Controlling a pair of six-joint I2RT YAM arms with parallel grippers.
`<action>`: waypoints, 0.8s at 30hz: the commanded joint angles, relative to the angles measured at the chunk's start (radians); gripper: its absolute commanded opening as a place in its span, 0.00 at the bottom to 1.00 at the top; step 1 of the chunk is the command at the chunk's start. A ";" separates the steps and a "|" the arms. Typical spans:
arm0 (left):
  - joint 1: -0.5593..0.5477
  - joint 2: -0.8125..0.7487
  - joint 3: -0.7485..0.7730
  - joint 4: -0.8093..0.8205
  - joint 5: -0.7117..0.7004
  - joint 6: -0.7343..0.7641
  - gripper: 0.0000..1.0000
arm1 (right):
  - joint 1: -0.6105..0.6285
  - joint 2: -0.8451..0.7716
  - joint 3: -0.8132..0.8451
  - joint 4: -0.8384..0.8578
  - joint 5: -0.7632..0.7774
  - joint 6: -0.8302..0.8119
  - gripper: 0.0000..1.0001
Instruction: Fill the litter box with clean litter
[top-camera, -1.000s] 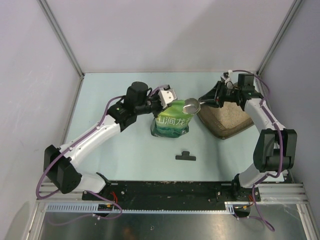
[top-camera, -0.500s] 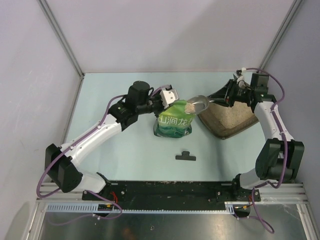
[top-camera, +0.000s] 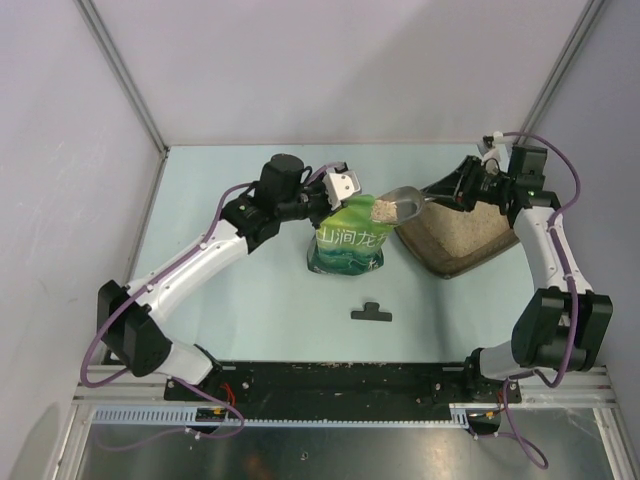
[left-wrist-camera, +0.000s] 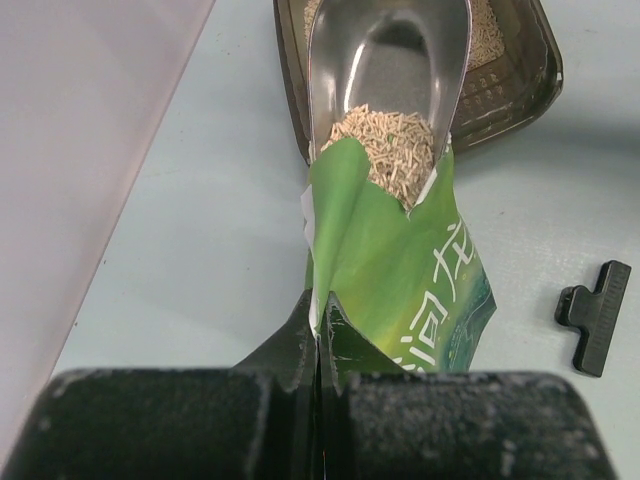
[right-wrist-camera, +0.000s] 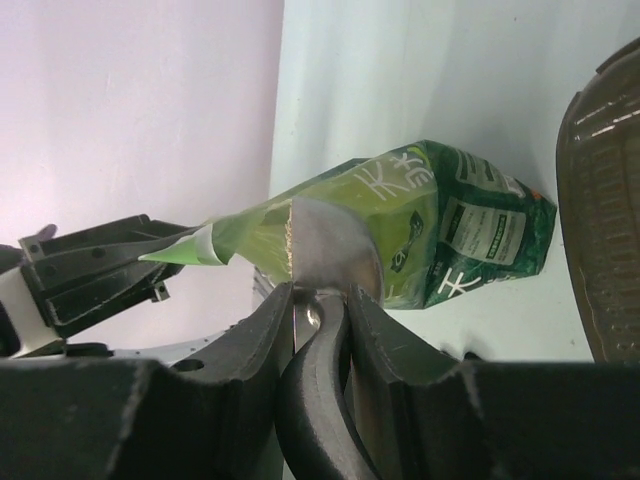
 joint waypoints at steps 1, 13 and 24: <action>0.014 -0.022 0.060 0.079 -0.026 0.023 0.00 | -0.047 0.028 0.012 0.044 -0.113 0.070 0.00; 0.012 -0.011 0.077 0.079 -0.026 0.017 0.00 | -0.087 0.057 -0.035 0.088 -0.247 0.127 0.00; 0.012 -0.017 0.071 0.081 -0.026 0.011 0.00 | -0.153 0.074 -0.112 0.205 -0.298 0.235 0.00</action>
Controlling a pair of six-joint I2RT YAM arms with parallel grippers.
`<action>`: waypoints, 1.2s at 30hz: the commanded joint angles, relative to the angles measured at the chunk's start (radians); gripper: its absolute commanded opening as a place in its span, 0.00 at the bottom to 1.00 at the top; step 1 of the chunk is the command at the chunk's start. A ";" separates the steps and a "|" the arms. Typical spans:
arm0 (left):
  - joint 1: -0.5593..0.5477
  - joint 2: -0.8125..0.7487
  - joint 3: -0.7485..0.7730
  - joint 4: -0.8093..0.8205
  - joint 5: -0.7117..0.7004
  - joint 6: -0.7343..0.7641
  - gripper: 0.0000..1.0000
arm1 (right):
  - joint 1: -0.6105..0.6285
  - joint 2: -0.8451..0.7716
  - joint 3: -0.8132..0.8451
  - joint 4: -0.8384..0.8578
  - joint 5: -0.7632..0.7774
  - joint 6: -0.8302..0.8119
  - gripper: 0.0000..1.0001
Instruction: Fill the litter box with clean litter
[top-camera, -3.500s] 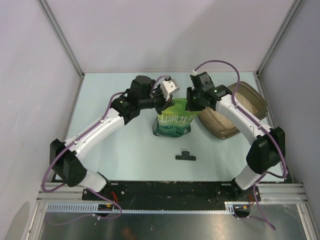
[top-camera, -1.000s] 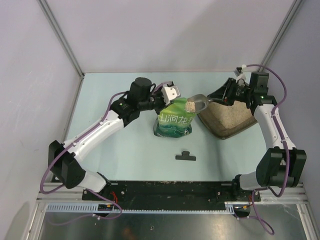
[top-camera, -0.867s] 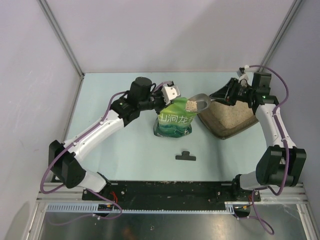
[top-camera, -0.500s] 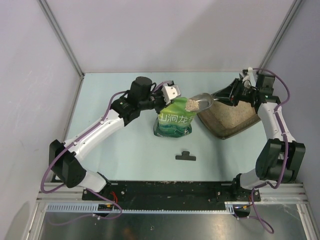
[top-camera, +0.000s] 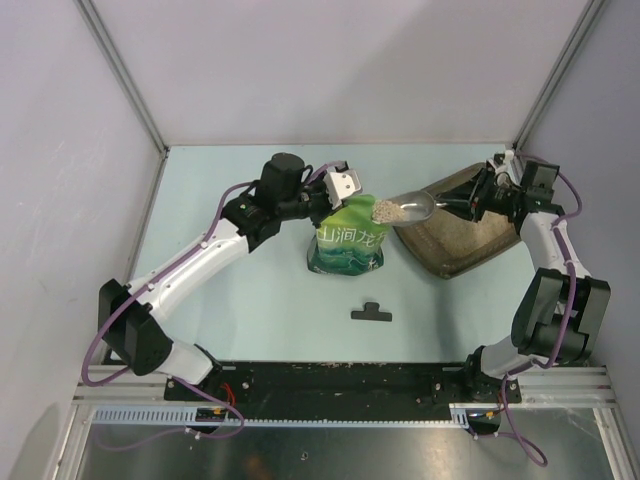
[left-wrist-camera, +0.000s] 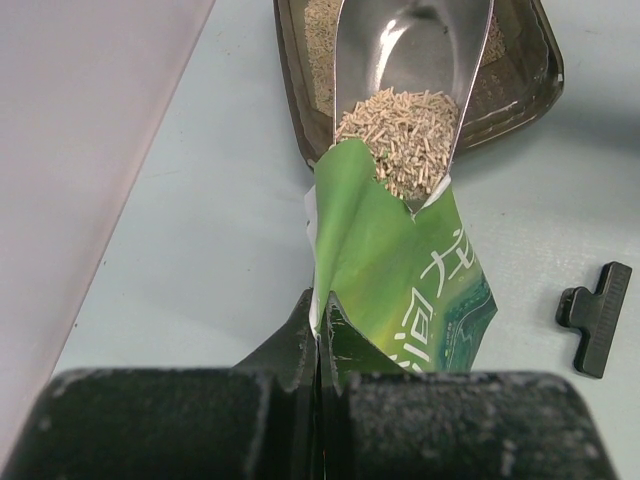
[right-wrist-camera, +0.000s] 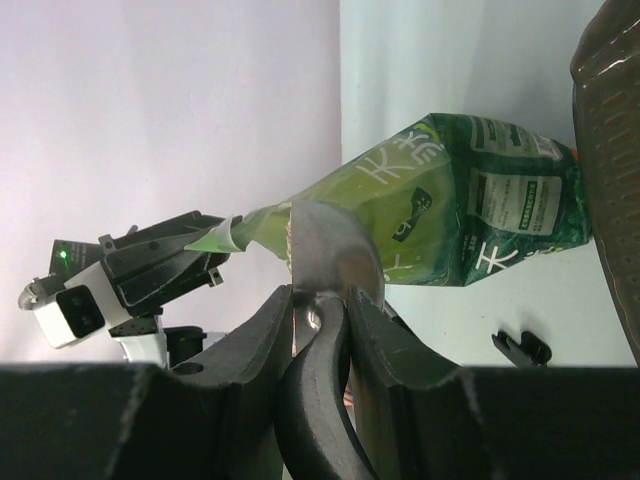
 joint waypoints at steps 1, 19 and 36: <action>0.011 -0.025 0.061 0.083 -0.028 0.012 0.00 | -0.021 0.000 -0.002 0.079 -0.075 0.066 0.00; 0.011 -0.010 0.072 0.083 -0.031 0.018 0.00 | -0.078 -0.032 -0.010 0.179 -0.140 0.158 0.00; 0.011 0.047 0.126 0.083 -0.007 0.024 0.00 | -0.357 -0.020 -0.011 0.003 -0.149 -0.030 0.00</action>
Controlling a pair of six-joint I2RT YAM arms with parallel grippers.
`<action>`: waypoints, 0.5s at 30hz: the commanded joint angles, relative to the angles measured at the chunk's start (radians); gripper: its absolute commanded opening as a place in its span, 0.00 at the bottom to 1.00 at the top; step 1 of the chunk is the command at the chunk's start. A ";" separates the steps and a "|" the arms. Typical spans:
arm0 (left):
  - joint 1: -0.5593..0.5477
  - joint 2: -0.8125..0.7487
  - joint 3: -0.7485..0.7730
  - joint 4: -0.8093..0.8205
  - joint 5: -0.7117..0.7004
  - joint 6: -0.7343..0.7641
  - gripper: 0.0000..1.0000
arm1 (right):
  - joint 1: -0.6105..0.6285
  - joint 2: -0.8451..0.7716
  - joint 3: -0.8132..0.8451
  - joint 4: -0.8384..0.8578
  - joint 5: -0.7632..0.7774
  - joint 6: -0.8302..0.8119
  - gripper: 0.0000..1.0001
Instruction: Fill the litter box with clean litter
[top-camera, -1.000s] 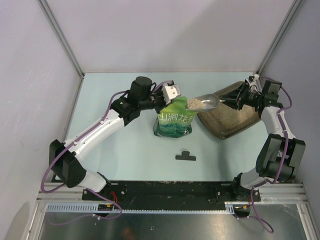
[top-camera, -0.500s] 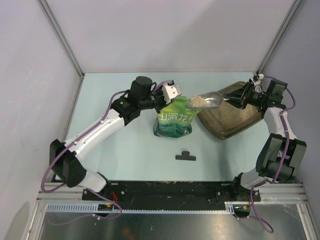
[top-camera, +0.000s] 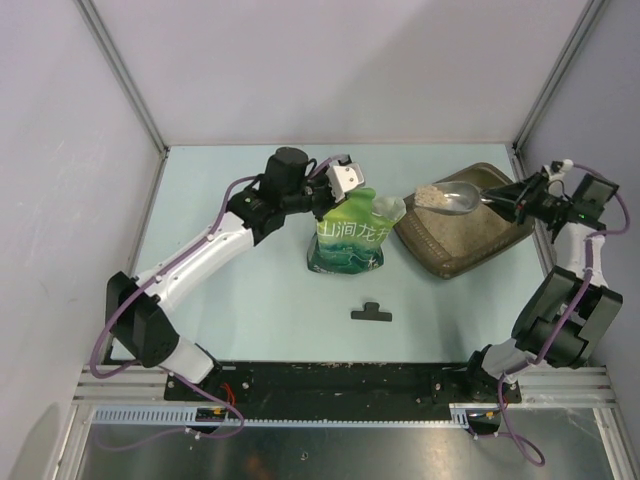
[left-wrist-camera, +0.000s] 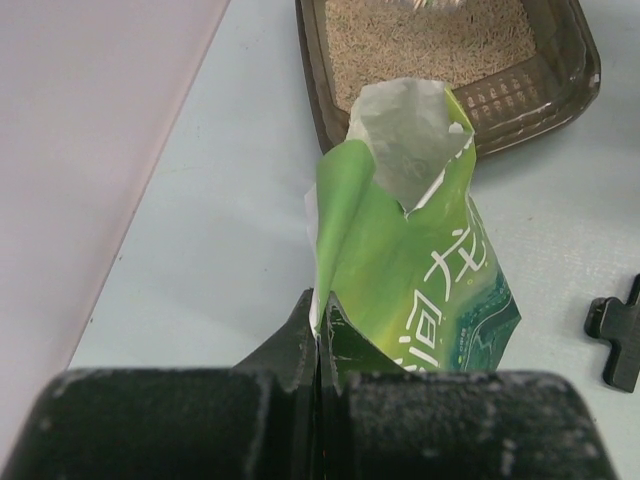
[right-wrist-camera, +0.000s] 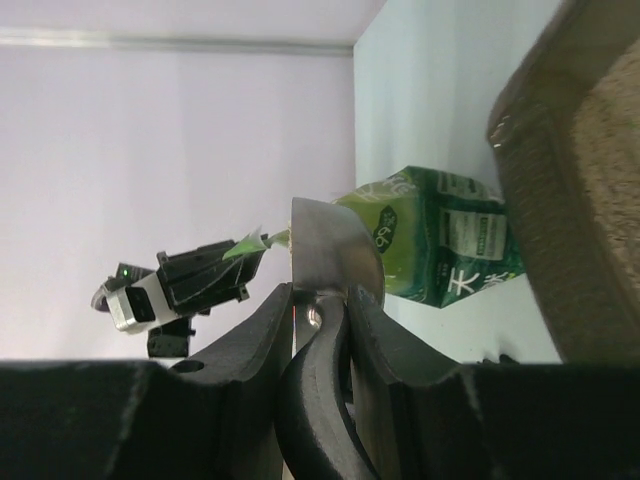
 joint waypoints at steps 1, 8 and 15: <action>0.004 -0.001 0.079 0.081 0.009 0.014 0.00 | -0.111 -0.010 0.004 -0.111 -0.036 -0.122 0.00; 0.003 -0.016 0.073 0.081 0.015 0.005 0.00 | -0.289 0.036 0.004 -0.345 0.054 -0.431 0.00; 0.001 -0.032 0.053 0.083 0.029 -0.023 0.00 | -0.346 -0.112 -0.008 -0.370 0.385 -0.489 0.00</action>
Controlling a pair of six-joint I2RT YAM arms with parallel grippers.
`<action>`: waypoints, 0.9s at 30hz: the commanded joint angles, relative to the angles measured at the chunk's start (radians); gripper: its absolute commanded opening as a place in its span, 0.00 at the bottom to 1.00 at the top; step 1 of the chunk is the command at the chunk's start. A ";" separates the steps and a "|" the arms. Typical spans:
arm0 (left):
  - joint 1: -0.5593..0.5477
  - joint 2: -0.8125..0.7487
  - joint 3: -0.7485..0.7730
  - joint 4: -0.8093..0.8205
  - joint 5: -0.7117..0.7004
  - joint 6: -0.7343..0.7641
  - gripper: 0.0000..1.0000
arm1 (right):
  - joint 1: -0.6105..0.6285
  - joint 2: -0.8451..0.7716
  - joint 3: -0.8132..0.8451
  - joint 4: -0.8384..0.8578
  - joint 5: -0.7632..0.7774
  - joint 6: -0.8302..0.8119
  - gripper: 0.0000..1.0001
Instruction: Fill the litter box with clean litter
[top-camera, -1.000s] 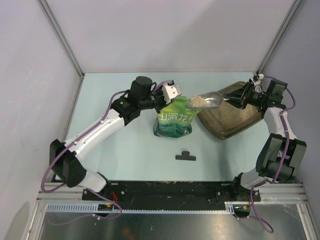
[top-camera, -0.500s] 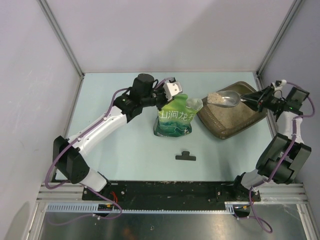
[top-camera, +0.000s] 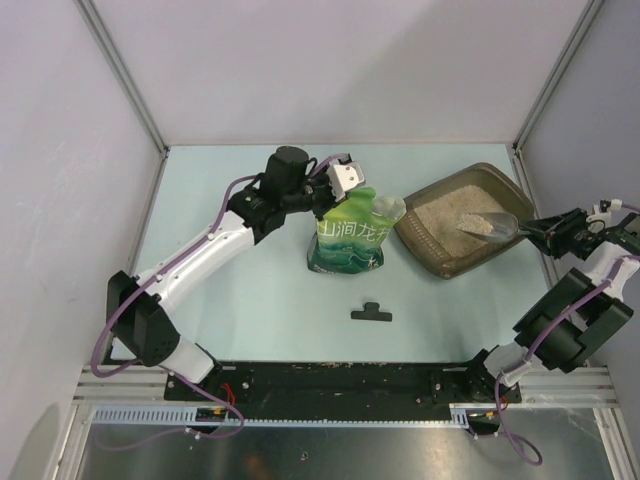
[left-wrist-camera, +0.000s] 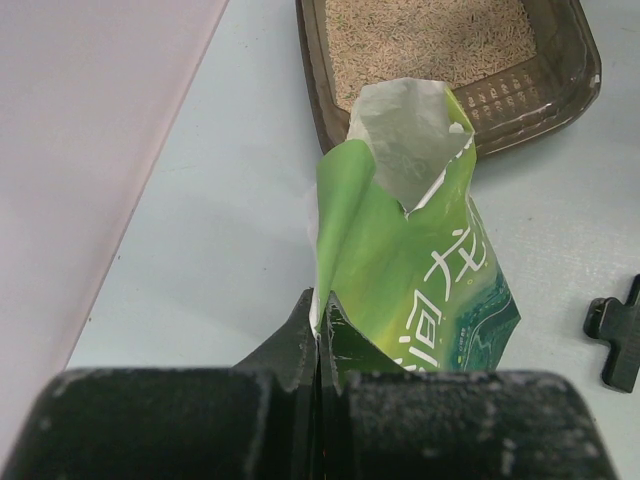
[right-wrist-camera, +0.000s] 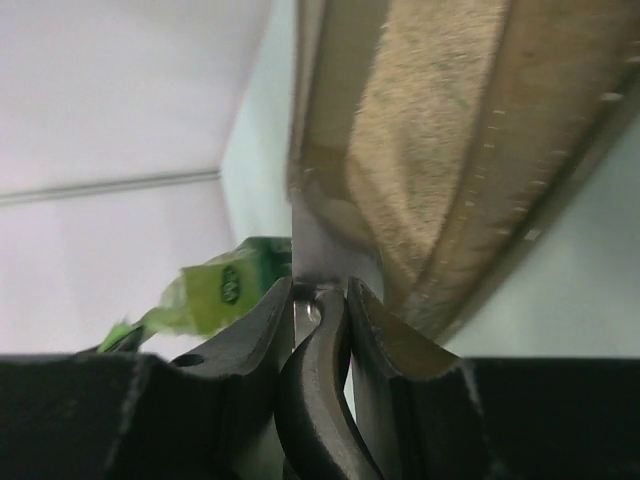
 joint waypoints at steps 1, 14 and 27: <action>0.001 -0.047 0.039 0.089 0.028 -0.027 0.00 | -0.018 -0.166 0.003 -0.033 0.223 -0.057 0.00; -0.001 -0.122 -0.055 0.102 0.050 -0.041 0.00 | 0.032 -0.269 0.004 0.115 0.492 0.146 0.00; -0.001 -0.165 -0.110 0.144 0.079 -0.062 0.00 | 0.076 -0.259 0.248 -0.149 0.675 0.017 0.00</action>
